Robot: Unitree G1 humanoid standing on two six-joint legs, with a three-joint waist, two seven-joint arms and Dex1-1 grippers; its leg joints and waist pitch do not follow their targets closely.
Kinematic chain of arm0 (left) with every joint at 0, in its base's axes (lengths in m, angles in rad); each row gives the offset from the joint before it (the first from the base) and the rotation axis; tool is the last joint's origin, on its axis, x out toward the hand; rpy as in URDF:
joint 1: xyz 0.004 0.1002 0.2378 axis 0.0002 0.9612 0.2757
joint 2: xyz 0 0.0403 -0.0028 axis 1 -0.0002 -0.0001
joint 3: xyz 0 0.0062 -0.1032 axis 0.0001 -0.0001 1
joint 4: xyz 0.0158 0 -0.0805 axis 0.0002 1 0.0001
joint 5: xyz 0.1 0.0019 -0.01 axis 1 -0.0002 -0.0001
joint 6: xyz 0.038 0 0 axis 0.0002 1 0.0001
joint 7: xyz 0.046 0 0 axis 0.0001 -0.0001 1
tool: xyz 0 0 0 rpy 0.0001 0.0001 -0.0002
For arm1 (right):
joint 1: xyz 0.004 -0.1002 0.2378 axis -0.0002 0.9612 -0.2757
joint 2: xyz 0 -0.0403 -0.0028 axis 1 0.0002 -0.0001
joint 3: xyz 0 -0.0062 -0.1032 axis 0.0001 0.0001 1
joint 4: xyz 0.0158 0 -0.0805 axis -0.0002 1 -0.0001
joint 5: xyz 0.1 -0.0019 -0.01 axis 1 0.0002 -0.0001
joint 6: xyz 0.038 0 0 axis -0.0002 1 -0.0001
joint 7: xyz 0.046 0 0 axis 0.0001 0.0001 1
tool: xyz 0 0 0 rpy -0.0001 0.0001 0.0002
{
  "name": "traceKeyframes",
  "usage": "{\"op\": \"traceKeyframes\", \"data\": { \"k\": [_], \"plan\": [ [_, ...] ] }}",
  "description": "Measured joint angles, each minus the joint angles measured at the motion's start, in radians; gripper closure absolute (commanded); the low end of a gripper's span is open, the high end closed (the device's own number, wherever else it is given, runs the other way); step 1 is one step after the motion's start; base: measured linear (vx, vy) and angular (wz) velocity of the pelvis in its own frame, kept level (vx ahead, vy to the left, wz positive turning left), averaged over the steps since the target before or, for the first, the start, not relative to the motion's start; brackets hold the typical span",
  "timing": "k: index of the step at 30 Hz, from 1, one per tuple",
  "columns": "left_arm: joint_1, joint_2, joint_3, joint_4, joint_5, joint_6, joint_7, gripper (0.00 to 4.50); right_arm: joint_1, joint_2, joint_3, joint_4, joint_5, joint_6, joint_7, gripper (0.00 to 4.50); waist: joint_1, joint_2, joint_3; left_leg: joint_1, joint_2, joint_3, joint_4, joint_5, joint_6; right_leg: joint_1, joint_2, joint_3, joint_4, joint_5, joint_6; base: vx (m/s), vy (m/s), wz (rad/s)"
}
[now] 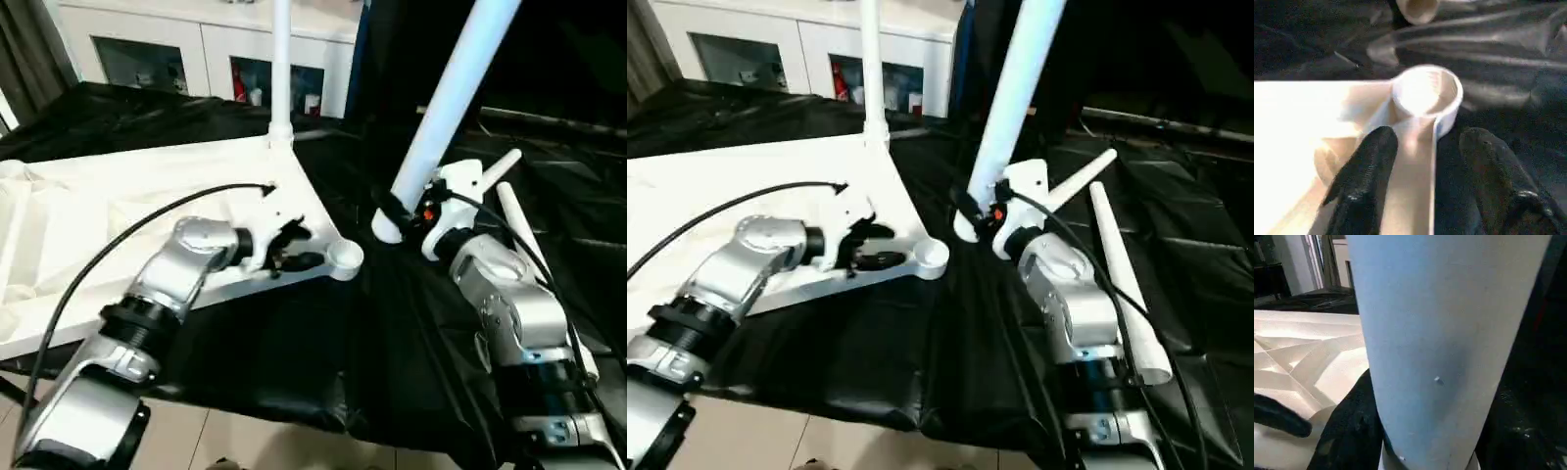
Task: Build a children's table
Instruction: Pick table leg
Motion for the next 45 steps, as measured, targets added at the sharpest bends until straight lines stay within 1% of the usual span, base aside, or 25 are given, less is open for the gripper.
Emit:
{"op": "traceKeyframes", "data": {
  "k": [1, 2, 5, 6, 7, 10, 12, 13, 15, 17, 18, 19, 20, 22, 24, 29, 31, 33, 36, 41, 43, 45],
  "plan": [
    [0.0, 0.001, -0.001, 0.013, 0.008, -0.007, 0.0, 2.51, 0.004, 0.0, 0.001, -0.007, 0.0, 0.001, 0.0, 2.57, 0.0, 0.001, 0.0, 0.0, 0.0, 0.0, 0.0, 0.0, 0.0, 0.0, 0.0, 0.0, 0.0, 0.0, 0.0, 0.0, 0.0, 0.0],
    [-0.001, 0.002, -0.004, 0.029, 0.015, -0.012, -0.002, 2.51, 0.007, 0.0, 0.003, -0.011, 0.0, 0.003, 0.0, 2.57, 0.0, 0.002, 0.0, 0.0, 0.0, 0.0, 0.0, 0.0, 0.0, 0.0, 0.0, 0.0, 0.0, 0.0, 0.0, 0.0, 0.0, 0.0],
    [-0.001, -0.002, -0.012, 0.058, 0.026, -0.019, -0.01, 2.71, 0.012, 0.0, 0.005, -0.014, 0.0, 0.004, 0.0, 2.57, 0.0, 0.002, 0.0, 0.0, 0.0, 0.0, 0.0, 0.0, 0.0, 0.0, 0.0, 0.0, 0.0, 0.0, 0.0, 0.0, 0.0, 0.0],
    [-0.001, -0.003, -0.015, 0.064, 0.029, -0.021, -0.012, 2.91, 0.012, 0.0, 0.005, -0.014, 0.0, 0.004, 0.001, 2.57, 0.001, 0.002, 0.0, 0.0, 0.0, 0.0, 0.0, 0.0, 0.0, 0.0, 0.0, 0.0, 0.0, 0.0, 0.0, 0.0, 0.0, 0.0],
    [-0.002, -0.004, -0.018, 0.072, 0.032, -0.025, -0.013, 2.91, 0.013, 0.0, 0.006, -0.014, 0.0, 0.004, 0.002, 2.57, 0.001, 0.002, 0.0, 0.0, 0.0, 0.0, 0.0, 0.0, 0.0, 0.0, 0.0, 0.0, 0.0, 0.0, 0.0, 0.0, 0.0, 0.0],
    [-0.003, -0.007, -0.021, 0.1, 0.047, -0.03, -0.022, 3.27, 0.015, 0.0, 0.007, -0.015, 0.0, 0.008, 0.008, 2.57, 0.0, 0.004, 0.0, 0.0, 0.0, 0.0, 0.0, 0.0, 0.0, 0.0, 0.0, 0.0, 0.0, 0.0, 0.0, 0.0, 0.0, 0.0],
    [-0.004, -0.009, -0.026, 0.119, 0.056, -0.038, -0.028, 3.42, 0.022, -0.001, 0.007, -0.017, 0.0, 0.016, 0.009, 2.57, 0.0, 0.005, 0.0, 0.0, 0.0, 0.0, 0.0, 0.0, 0.0, 0.0, 0.0, 0.0, 0.0, 0.0, 0.0, 0.0, 0.0, 0.0],
    [-0.004, -0.009, -0.031, 0.129, 0.063, -0.046, -0.03, 3.42, 0.026, -0.004, 0.007, -0.017, 0.0, 0.017, 0.009, 2.57, 0.001, 0.006, 0.001, 0.0, 0.0, 0.0, 0.0, 0.0, 0.0, 0.0, 0.0, 0.0, 0.0, 0.0, 0.0, 0.0, 0.0, 0.0],
    [-0.005, -0.009, -0.036, 0.151, 0.074, -0.062, -0.03, 3.72, 0.031, -0.01, 0.007, -0.017, 0.0, 0.021, 0.008, 2.57, 0.0, 0.008, 0.001, 0.0, 0.0, 0.0, 0.0, 0.0, 0.0, 0.0, 0.0, 0.0, 0.0, 0.0, 0.0, 0.0, 0.0, 0.0],
    [-0.01, -0.011, -0.036, 0.162, 0.078, -0.069, -0.033, 3.84, 0.031, -0.01, 0.007, -0.017, 0.0, 0.023, 0.008, 2.57, 0.0, 0.01, 0.001, 0.0, 0.0, 0.0, 0.0, 0.0, 0.0, 0.0, 0.0, 0.0, 0.0, 0.0, 0.0, 0.0, 0.0, 0.0],
    [-0.012, -0.011, -0.037, 0.166, 0.079, -0.071, -0.034, 4.06, 0.031, -0.01, 0.007, -0.018, 0.0, 0.023, 0.008, 2.57, 0.0, 0.011, 0.001, 0.0, 0.0, 0.0, 0.0, 0.0, 0.0, 0.0, 0.0, 0.0, 0.0, 0.0, 0.0, 0.0, 0.0, 0.0],
    [-0.015, -0.011, -0.037, 0.172, 0.081, -0.074, -0.037, 4.06, 0.031, -0.01, 0.007, -0.018, 0.0, 0.023, 0.008, 2.57, 0.0, 0.013, 0.001, 0.0, 0.0, 0.0, 0.0, 0.0, 0.0, 0.0, 0.0, 0.0, 0.0, 0.0, 0.0, 0.0, 0.0, 0.0],
    [-0.019, -0.011, -0.037, 0.179, 0.083, -0.077, -0.042, 4.17, 0.031, -0.01, 0.007, -0.018, 0.0, 0.023, 0.008, 2.57, 0.0, 0.014, 0.001, 0.0, 0.0, 0.0, 0.0, 0.0, 0.0, 0.0, 0.0, 0.0, 0.0, 0.0, -0.001, 0.0, 0.0, 0.0],
    [-0.023, -0.012, -0.036, 0.19, 0.086, -0.089, -0.052, 4.26, 0.031, -0.01, 0.007, -0.019, 0.0, 0.023, 0.009, 2.57, 0.0, 0.015, 0.001, 0.0, 0.0, 0.0, 0.0, 0.0, 0.0, 0.0, 0.0, 0.0, 0.0, 0.0, -0.001, 0.0, 0.0, 0.0],
    [-0.023, -0.012, -0.036, 0.193, 0.087, -0.096, -0.055, 4.44, 0.031, -0.01, 0.007, -0.026, 0.001, 0.024, 0.011, 2.57, 0.0, 0.015, 0.001, 0.0, 0.0, 0.0, 0.0, 0.0, 0.0, 0.0, 0.0, 0.0, 0.0, 0.0, -0.001, 0.0, 0.0, 0.0],
    [-0.023, -0.012, -0.028, 0.195, 0.087, -0.103, -0.071, 4.5, 0.03, -0.017, 0.014, -0.027, 0.008, 0.04, 0.045, 2.57, 0.0, 0.015, 0.001, 0.0, 0.0, 0.0, 0.0, 0.0, 0.0, 0.0, 0.0, 0.0, 0.0, 0.0, -0.001, 0.0, 0.0, 0.0],
    [-0.018, -0.008, -0.026, 0.195, 0.088, -0.124, -0.076, 4.5, 0.03, -0.019, 0.019, -0.027, 0.014, 0.047, 0.066, 2.57, 0.0, 0.016, 0.001, 0.0, 0.0, 0.0, 0.0, 0.0, 0.0, 0.0, 0.0, 0.0, 0.0, 0.0, -0.001, 0.0, 0.0, 0.0],
    [-0.004, -0.005, -0.022, 0.194, 0.089, -0.17, -0.081, 4.5, 0.03, -0.019, 0.025, -0.027, 0.022, 0.053, 0.083, 2.57, 0.0, 0.018, 0.001, 0.0, 0.0, 0.0, -0.001, 0.0, 0.0, 0.0, 0.0, 0.0, 0.0, 0.0, -0.001, 0.0, 0.0, 0.0],
    [0.021, -0.006, -0.004, 0.187, 0.089, -0.205, -0.096, 4.5, 0.025, -0.018, 0.031, -0.027, 0.046, 0.079, 0.11, 2.57, 0.0, 0.023, 0.0, 0.001, 0.0, 0.0, -0.001, 0.0, 0.0, 0.0, 0.0, 0.0, 0.0, 0.0, -0.001, 0.0, 0.0, 0.0],
    [0.08, -0.004, 0.001, 0.108, 0.088, -0.218, -0.113, 4.5, 0.013, -0.019, 0.083, -0.024, 0.052, 0.101, 0.181, 2.57, 0.0, 0.028, -0.002, 0.001, 0.0, 0.0, -0.001, 0.0, 0.0, 0.0, 0.0, 0.0, 0.001, -0.001, 0.001, 0.0, 0.0, 0.0],
    [0.106, -0.004, 0.001, 0.067, 0.088, -0.218, -0.12, 4.5, -0.004, -0.021, 0.107, -0.013, 0.05, 0.132, 0.202, 2.57, 0.002, 0.029, -0.002, 0.001, 0.0, 0.0, -0.001, 0.0, 0.0, 0.0, -0.001, 0.0, 0.001, -0.002, 0.003, 0.0, 0.0, 0.0],
    [0.131, -0.009, 0.001, 0.028, 0.088, -0.218, -0.129, 4.5, -0.022, -0.035, 0.144, -0.004, 0.043, 0.162, 0.226, 2.57, 0.008, 0.029, -0.002, 0.001, -0.001, 0.001, -0.001, 0.0, 0.0, 0.001, -0.002, 0.0, 0.001, -0.002, 0.003, 0.0, 0.0, 0.0]
  ]
}}
